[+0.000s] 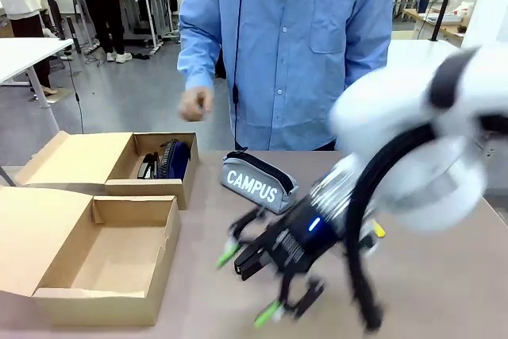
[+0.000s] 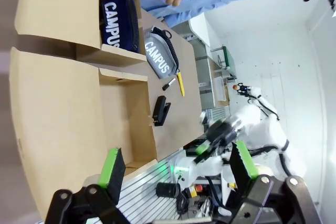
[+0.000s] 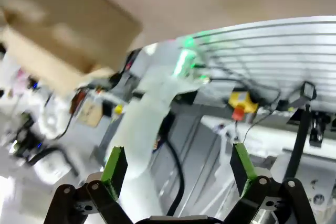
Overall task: Place items inside the box.
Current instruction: Pick up a Pencil pouch or Stapler and place it inside the Mailer Box closest to the robot.
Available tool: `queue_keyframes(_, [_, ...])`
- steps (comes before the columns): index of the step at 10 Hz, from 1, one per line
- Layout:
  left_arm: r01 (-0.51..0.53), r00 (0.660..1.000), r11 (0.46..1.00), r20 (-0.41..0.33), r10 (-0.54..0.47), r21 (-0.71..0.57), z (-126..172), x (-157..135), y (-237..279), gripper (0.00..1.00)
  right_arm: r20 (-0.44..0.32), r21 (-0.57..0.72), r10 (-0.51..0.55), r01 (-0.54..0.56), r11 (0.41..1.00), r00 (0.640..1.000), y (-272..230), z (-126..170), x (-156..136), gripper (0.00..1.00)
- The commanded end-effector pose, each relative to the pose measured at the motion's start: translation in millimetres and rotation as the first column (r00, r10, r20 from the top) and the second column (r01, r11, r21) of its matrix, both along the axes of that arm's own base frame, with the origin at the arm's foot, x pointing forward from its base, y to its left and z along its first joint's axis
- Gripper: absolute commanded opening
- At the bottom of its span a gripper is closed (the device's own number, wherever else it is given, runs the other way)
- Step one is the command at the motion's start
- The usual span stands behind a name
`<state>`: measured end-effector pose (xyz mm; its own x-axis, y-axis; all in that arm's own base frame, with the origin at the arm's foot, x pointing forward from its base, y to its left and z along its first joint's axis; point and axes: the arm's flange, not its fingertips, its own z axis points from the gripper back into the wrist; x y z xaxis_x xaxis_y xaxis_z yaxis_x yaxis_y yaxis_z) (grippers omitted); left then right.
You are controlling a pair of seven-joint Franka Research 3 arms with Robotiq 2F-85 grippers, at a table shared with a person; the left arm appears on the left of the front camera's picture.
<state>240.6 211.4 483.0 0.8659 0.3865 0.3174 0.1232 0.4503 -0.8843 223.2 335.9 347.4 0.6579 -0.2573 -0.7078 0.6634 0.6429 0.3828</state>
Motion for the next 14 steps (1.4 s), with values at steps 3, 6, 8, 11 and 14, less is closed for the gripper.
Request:
queue_keyframes(3, [0.004, 1.0, 1.0, 0.031, -0.004, -0.013, 1.0, -1.1, 0.5, 1.0, 0.0, 0.0, 0.0, 0.0, 1.0, 1.0, 0.0, 0.0, 0.0, 1.0])
queue_keyframes(6, [0.004, 1.0, 1.0, 0.031, -0.004, -0.013, 1.0, -1.1, 0.5, 1.0, 0.108, -0.165, 0.026, -0.008, 0.986, 0.994, 8.4, -2.0, -7.7, 1.0])
queue_keyframes(8, [0.004, 1.0, 1.0, 0.031, -0.004, -0.013, 1.0, -1.1, 0.5, 1.0, 0.266, -0.344, 0.093, 0.004, 0.939, 0.959, 12.2, 28.9, 5.2, 1.0])
queue_keyframes(11, [0.004, 1.0, 1.0, 0.031, -0.004, -0.013, 1.0, -1.1, 0.5, 1.0, 0.411, -0.5, 0.082, 0.15, 0.853, 0.908, 25.1, 49.2, 15.6, 1.0])
queue_keyframes(14, [0.004, 1.0, 1.0, 0.031, -0.004, -0.013, 1.0, -1.1, 0.5, 1.0, 0.552, -0.427, -0.067, 0.35, 0.834, 0.831, 30.3, 51.9, 17.4, 1.0])
